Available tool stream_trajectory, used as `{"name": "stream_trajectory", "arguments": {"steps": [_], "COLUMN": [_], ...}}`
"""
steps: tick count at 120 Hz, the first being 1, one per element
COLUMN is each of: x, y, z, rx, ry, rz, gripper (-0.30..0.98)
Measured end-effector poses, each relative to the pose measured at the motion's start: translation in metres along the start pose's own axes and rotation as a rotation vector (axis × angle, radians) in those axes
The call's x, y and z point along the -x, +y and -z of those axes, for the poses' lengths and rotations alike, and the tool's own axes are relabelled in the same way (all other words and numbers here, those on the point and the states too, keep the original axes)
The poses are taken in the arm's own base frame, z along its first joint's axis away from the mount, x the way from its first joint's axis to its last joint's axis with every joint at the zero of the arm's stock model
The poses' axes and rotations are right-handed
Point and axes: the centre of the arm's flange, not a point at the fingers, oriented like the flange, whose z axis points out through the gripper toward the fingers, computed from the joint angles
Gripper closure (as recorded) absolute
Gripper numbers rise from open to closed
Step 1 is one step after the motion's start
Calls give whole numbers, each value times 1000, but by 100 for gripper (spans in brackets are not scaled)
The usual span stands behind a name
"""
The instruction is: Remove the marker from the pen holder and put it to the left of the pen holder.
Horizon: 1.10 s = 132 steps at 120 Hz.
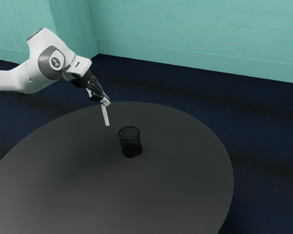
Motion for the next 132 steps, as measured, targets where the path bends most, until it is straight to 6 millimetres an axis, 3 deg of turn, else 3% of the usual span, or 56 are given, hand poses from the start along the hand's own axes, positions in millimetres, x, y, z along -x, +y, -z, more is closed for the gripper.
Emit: {"name": "stream_trajectory", "arguments": {"steps": [24,46,68,95,119,132], "x": [29,40,43,79,89,88], "y": [-2,9,19,23,26,24], "z": [-3,-22,-63,-150,-165,-163], "rx": [98,219,391,566,580,573], "ry": [-46,-91,-170,-266,-318,-330], "rz": [83,183,317,519,633,676], "gripper": [76,77,77,75,70,51]}}
